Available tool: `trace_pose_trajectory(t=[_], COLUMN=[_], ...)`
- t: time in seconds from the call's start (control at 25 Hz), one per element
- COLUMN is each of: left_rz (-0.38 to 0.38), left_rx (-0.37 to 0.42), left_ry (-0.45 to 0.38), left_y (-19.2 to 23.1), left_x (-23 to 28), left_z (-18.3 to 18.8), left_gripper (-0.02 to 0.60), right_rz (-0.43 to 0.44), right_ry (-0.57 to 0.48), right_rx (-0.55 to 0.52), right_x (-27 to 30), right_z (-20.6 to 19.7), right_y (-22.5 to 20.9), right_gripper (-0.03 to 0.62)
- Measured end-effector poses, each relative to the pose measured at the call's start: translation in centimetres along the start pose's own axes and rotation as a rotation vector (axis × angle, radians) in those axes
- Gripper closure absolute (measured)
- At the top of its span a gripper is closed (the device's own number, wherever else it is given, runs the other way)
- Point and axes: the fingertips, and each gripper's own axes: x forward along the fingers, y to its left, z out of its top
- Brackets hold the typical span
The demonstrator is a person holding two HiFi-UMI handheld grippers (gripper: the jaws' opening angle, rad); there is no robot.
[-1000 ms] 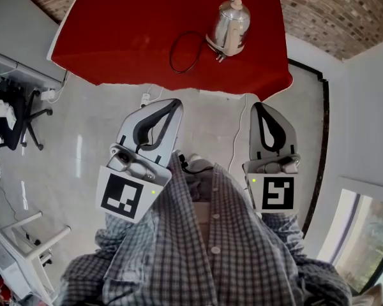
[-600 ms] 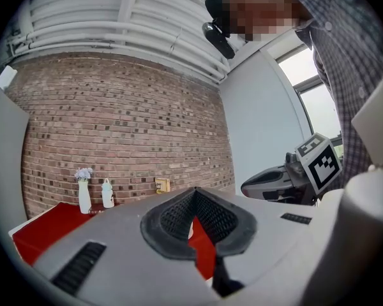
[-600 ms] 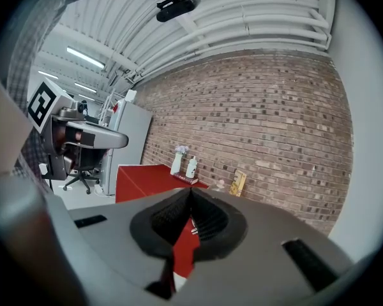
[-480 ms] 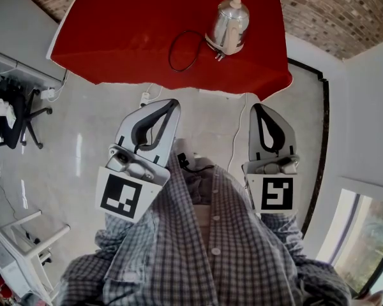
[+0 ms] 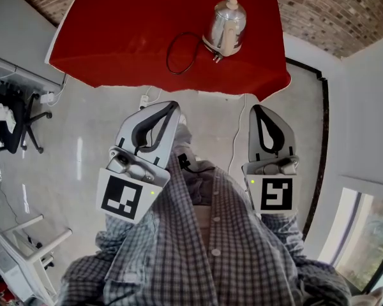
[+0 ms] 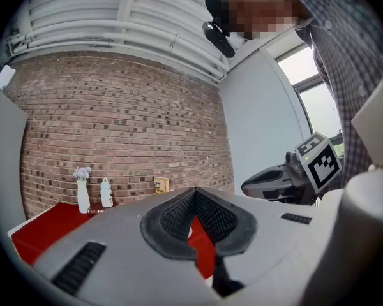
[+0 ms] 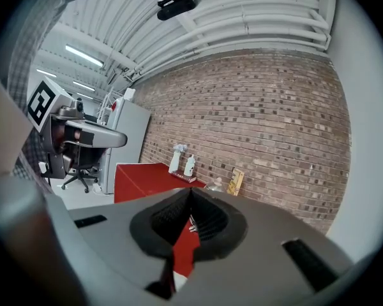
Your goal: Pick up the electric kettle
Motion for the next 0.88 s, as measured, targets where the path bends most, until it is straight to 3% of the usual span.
trace_pose_trajectory(t=[0.88], left_rz=[-0.079], left_rx=[-0.033], left_ry=[-0.019], left_y=[4.5], left_x=[6.6], left_z=[0.0], left_gripper=[0.575], right_rz=[-0.062], right_ry=[0.054], right_rx=[-0.006], right_x=[5.6], right_z=[-0.3], right_y=[-2.6], right_gripper=[0.588])
